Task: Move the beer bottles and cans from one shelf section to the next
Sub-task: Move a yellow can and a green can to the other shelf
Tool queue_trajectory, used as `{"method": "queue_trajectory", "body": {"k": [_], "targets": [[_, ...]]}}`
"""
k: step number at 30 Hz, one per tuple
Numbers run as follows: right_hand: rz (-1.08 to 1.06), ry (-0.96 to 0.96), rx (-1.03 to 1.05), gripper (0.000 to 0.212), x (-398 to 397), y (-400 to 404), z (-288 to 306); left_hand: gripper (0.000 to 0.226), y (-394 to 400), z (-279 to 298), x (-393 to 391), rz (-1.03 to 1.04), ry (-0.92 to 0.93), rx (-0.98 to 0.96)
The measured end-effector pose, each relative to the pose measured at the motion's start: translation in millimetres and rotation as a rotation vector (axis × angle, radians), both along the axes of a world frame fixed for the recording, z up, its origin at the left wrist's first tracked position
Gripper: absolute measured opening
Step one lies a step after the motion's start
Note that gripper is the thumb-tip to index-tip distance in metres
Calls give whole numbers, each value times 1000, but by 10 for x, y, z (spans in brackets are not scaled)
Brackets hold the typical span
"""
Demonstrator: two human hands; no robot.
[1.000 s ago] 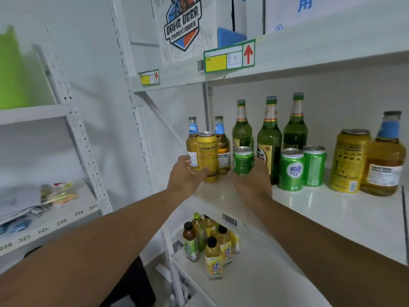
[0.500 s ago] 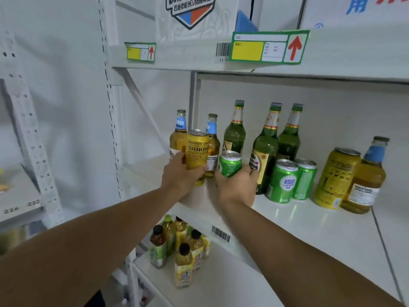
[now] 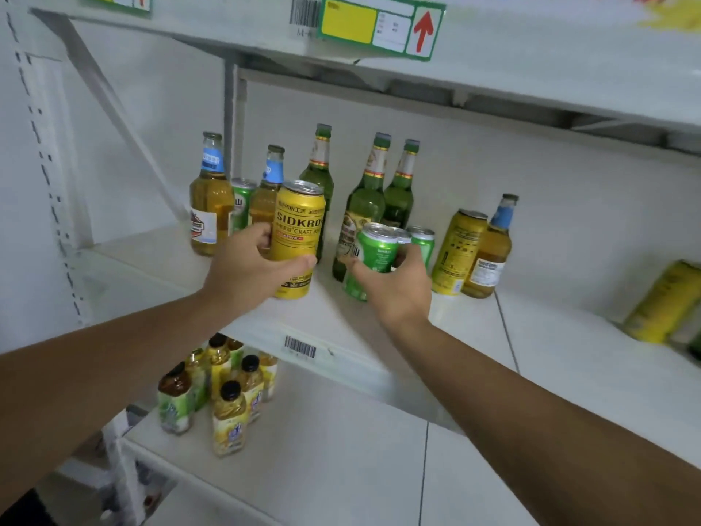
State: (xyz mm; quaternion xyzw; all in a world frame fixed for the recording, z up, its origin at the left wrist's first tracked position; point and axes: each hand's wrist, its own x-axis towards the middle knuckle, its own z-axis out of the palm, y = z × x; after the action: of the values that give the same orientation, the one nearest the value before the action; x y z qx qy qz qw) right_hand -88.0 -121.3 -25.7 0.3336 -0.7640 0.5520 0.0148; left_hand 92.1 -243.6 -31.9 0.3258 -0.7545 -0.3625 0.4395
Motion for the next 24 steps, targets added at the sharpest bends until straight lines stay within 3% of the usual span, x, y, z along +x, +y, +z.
{"method": "queue_trajectory", "body": {"k": [5, 9, 24], "targets": [[-20, -43, -4, 61, -322, 705, 108, 45, 565, 109, -389, -110, -4, -10], [-56, -105, -59, 51, -750, 1450, 222, 35, 1164, 210, -828, -193, 16, 23], [-277, -93, -78, 70, -2446, 4256, 172, 41, 3332, 141, -2846, -322, 65, 198]]}}
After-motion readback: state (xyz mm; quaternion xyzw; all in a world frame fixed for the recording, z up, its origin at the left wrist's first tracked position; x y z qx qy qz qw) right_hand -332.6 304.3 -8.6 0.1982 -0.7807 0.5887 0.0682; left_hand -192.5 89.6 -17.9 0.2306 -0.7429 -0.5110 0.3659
